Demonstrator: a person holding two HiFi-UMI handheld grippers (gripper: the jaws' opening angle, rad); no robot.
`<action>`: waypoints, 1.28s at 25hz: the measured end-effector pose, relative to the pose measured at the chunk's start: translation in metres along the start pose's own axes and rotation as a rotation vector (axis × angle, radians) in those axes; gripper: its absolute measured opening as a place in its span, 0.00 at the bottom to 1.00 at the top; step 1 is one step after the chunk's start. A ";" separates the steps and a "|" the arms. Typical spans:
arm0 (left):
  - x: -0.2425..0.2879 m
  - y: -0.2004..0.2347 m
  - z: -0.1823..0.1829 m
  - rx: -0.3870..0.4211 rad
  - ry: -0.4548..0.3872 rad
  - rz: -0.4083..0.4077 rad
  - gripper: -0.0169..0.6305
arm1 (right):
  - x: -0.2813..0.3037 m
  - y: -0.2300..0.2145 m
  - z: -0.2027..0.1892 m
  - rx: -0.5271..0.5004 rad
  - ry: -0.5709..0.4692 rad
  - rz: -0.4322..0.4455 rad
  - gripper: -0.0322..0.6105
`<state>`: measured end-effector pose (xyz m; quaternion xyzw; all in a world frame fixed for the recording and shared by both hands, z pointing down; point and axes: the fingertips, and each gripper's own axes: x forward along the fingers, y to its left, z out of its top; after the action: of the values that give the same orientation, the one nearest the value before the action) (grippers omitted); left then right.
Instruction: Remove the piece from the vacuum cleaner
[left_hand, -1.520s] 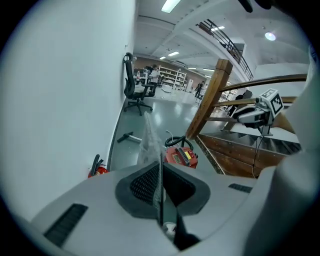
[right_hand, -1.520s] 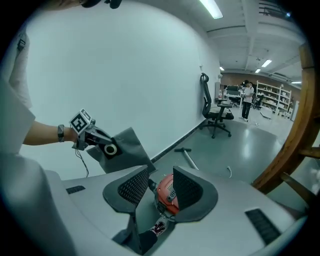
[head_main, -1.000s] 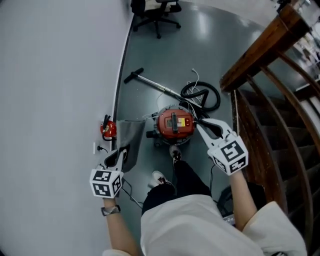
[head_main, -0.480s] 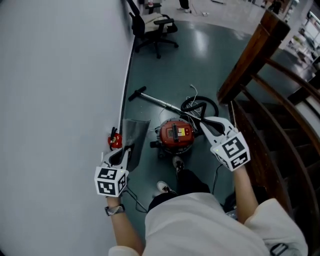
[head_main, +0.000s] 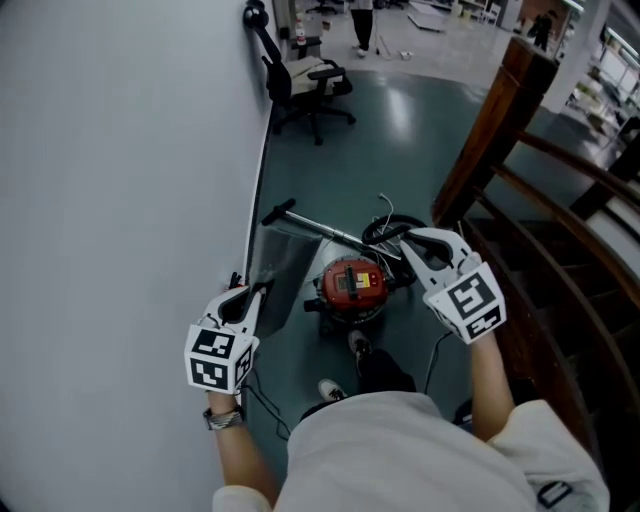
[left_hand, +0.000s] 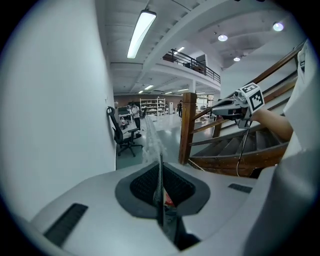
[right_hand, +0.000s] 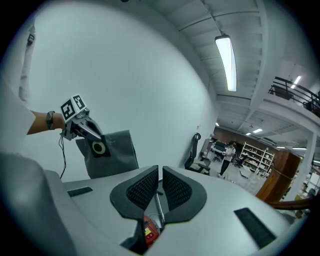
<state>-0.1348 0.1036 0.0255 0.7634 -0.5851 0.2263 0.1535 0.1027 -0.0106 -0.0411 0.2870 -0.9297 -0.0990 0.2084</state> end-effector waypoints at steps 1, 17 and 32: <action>-0.004 -0.002 0.006 0.016 -0.006 0.001 0.06 | -0.004 0.000 0.002 -0.011 0.002 -0.003 0.12; -0.060 -0.014 0.073 0.169 -0.140 0.072 0.06 | -0.034 0.023 0.060 -0.100 -0.110 0.007 0.12; -0.084 -0.003 0.071 0.131 -0.209 0.101 0.06 | -0.022 0.037 0.070 -0.112 -0.138 -0.014 0.10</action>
<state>-0.1382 0.1379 -0.0784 0.7608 -0.6196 0.1909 0.0299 0.0696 0.0368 -0.0995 0.2737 -0.9330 -0.1717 0.1586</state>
